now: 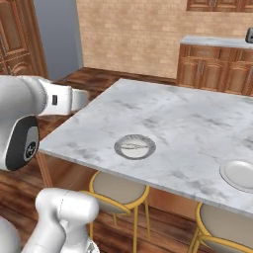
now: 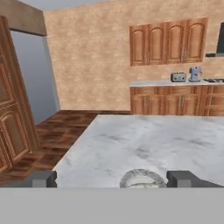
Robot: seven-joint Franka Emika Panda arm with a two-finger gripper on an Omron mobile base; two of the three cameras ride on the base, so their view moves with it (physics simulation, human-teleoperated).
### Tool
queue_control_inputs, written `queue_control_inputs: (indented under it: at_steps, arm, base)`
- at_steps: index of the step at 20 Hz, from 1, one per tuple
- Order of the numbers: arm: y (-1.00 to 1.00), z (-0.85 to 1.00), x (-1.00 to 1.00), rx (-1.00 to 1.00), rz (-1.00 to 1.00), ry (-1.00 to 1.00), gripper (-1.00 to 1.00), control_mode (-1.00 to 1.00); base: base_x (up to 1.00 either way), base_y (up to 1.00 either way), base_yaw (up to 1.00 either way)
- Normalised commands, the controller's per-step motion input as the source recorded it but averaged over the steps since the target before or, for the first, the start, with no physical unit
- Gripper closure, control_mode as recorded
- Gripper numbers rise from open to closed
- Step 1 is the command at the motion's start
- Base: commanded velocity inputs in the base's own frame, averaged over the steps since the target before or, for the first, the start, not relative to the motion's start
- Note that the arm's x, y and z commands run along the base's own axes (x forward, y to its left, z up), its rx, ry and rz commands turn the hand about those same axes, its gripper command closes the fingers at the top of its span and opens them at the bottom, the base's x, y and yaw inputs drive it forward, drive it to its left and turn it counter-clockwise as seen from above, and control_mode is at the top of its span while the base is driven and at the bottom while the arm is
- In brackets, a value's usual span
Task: Transport the fish and sweet potato to the fridge. Place the fish on the rack containing meat and place the sweet potato on the rack containing the vegetable, ensuring meats and vegetables are on different racks.
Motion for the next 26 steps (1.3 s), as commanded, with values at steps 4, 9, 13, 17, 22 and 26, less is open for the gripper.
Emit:
queue_control_inputs:
  at_steps: [4,9,13,17,22,26]
  arm:
    - [-0.15,-0.41,0.72,0.00,-0.17,0.60,-1.00,-1.00]
    - [-0.03,-0.44,0.57,0.14,-0.26,0.55,-1.00,-1.00]
    - [-0.15,-0.41,0.30,0.18,-0.22,0.42,-1.00,-1.00]
    - [-0.27,-0.44,0.00,0.04,-0.04,0.10,-1.00,-1.00]
    - [-0.23,-0.62,0.09,0.00,0.00,0.09,-1.00,-1.00]
    - [-0.22,-0.64,0.12,0.00,0.00,0.14,-1.00,-1.00]
  base:
    - [0.00,0.00,0.00]
    - [0.00,0.00,0.00]
    - [0.00,0.00,0.00]
    - [0.00,0.00,0.00]
    - [0.00,0.00,0.00]
    - [0.00,0.00,0.00]
